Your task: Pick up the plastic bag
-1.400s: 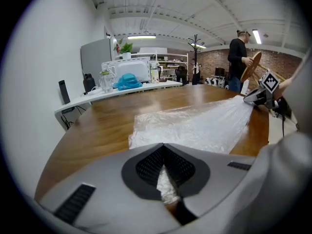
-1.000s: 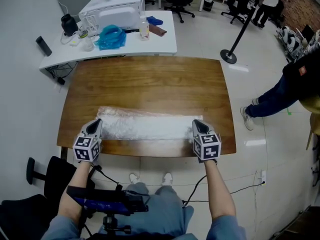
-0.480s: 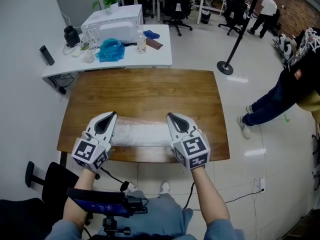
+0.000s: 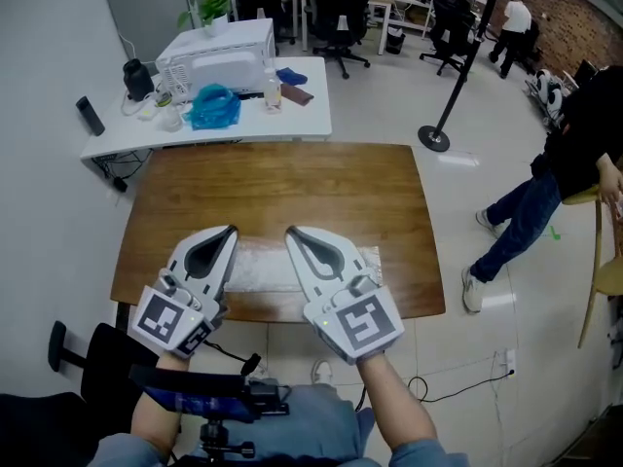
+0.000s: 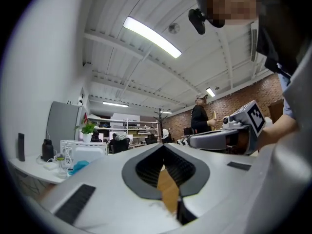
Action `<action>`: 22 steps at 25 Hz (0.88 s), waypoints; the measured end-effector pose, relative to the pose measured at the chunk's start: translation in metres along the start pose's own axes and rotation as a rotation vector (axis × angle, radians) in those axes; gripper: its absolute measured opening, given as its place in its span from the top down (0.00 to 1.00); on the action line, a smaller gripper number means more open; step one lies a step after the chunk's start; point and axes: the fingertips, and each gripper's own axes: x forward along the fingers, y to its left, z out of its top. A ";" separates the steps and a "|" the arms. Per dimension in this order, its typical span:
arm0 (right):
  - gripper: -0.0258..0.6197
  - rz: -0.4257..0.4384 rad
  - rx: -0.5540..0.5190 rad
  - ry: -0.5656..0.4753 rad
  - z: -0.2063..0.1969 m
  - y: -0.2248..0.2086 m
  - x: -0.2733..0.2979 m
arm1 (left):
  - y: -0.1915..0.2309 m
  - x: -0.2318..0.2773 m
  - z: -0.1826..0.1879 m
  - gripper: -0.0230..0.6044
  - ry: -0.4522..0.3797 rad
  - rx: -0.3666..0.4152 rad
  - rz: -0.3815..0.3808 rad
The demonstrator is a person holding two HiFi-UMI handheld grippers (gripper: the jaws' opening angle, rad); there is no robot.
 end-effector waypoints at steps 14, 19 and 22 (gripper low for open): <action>0.96 0.096 0.032 0.004 -0.004 0.024 -0.008 | -0.023 -0.017 0.002 0.95 0.039 -0.024 0.076; 0.96 0.036 0.018 0.002 0.001 0.042 -0.015 | -0.026 -0.031 0.002 0.95 0.041 -0.044 0.033; 0.96 -0.017 0.033 0.001 -0.001 0.059 -0.015 | -0.025 -0.046 0.006 0.95 0.036 -0.043 -0.009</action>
